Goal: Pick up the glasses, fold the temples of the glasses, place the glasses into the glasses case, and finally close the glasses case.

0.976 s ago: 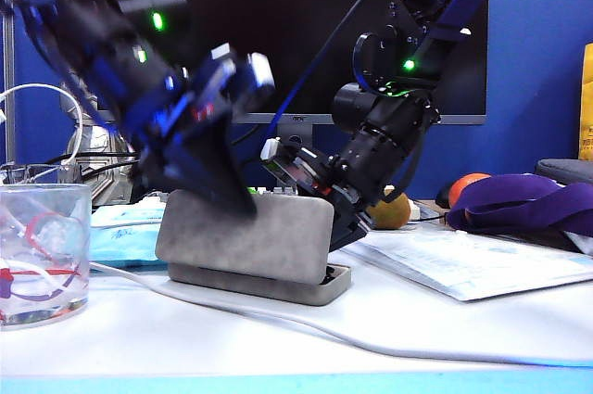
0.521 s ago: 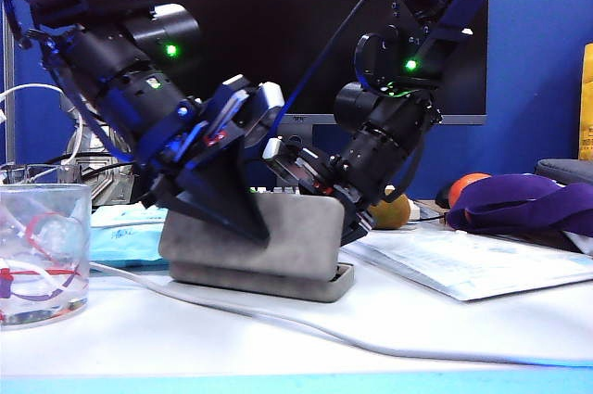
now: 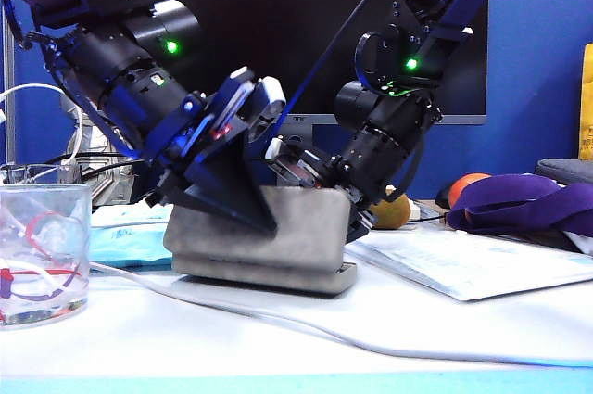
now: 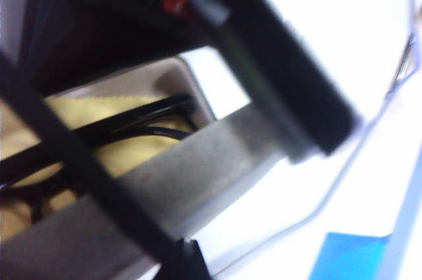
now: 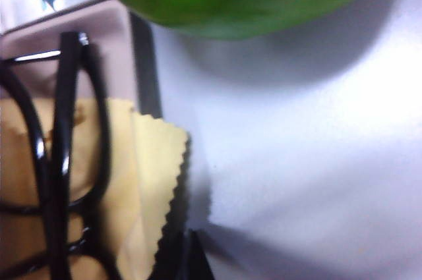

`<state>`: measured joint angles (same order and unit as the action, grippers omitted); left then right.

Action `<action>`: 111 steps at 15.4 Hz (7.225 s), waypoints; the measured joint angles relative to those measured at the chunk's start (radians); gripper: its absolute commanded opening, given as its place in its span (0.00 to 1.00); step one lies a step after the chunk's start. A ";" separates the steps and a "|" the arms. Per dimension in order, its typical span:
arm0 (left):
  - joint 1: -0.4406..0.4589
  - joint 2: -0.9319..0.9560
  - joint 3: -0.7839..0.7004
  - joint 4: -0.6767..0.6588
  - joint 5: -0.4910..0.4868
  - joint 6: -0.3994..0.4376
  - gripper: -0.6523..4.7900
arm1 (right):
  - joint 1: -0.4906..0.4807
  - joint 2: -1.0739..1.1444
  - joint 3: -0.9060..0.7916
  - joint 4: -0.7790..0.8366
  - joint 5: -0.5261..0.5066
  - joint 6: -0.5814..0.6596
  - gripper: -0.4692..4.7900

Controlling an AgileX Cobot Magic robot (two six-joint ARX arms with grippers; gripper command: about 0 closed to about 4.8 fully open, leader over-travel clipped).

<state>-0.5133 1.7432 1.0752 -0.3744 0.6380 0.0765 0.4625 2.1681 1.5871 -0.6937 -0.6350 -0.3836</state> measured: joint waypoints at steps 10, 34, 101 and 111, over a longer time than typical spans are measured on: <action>0.000 -0.046 0.001 -0.031 0.017 -0.025 0.11 | 0.005 0.000 -0.001 -0.023 0.002 -0.006 0.09; -0.008 -0.102 0.004 -0.125 -0.055 0.008 0.11 | 0.007 0.000 -0.002 -0.031 -0.024 -0.006 0.09; 0.216 -1.565 -1.067 0.402 -0.605 -0.168 0.11 | -0.050 -1.883 -1.386 0.449 0.615 0.495 0.09; 0.398 -1.741 -1.065 0.213 -0.600 -0.012 0.11 | -0.051 -1.886 -1.386 0.441 0.613 0.495 0.09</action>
<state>-0.1154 0.0025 0.0097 -0.1612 0.0376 0.0643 0.4114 0.2825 0.2008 -0.2527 -0.0223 0.1116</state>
